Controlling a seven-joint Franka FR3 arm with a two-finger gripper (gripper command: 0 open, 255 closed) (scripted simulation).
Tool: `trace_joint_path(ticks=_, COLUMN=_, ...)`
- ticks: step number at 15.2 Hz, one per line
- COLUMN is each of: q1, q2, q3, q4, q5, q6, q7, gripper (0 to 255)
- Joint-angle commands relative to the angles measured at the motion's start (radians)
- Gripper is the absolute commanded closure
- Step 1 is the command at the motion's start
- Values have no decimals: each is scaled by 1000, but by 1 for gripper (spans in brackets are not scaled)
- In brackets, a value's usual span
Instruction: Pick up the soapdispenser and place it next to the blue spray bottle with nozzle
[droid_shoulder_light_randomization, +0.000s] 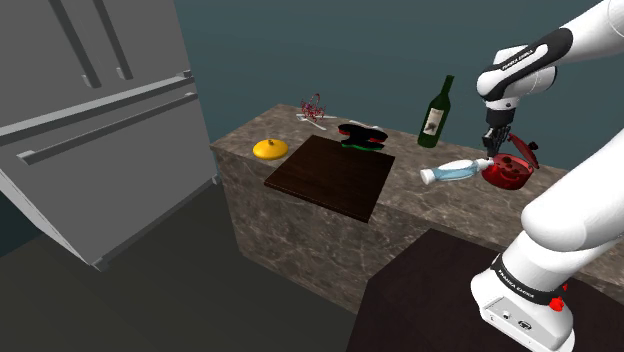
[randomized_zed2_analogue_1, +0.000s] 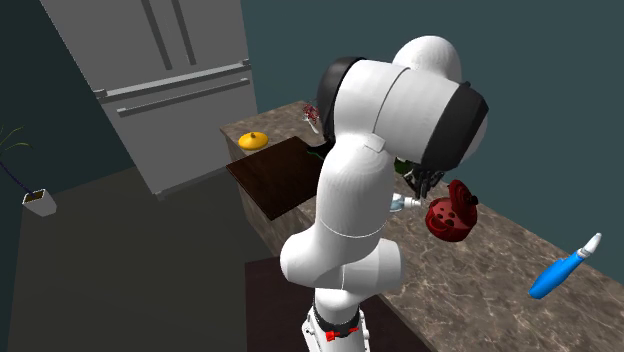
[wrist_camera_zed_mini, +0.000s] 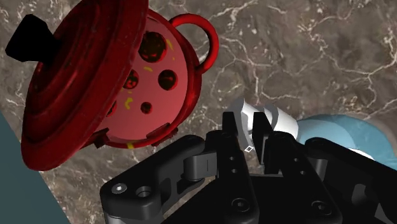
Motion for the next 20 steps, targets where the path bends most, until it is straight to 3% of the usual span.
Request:
trace_joint_path(ticks=1, q1=1, q2=-19, q3=4, q4=11, q5=-5, q6=-30, q7=2, gripper=255)
trace_joint_path(ticks=20, q1=6, q2=-140, q3=43, q4=168, q5=-20, q6=-300, q7=-13, gripper=255)
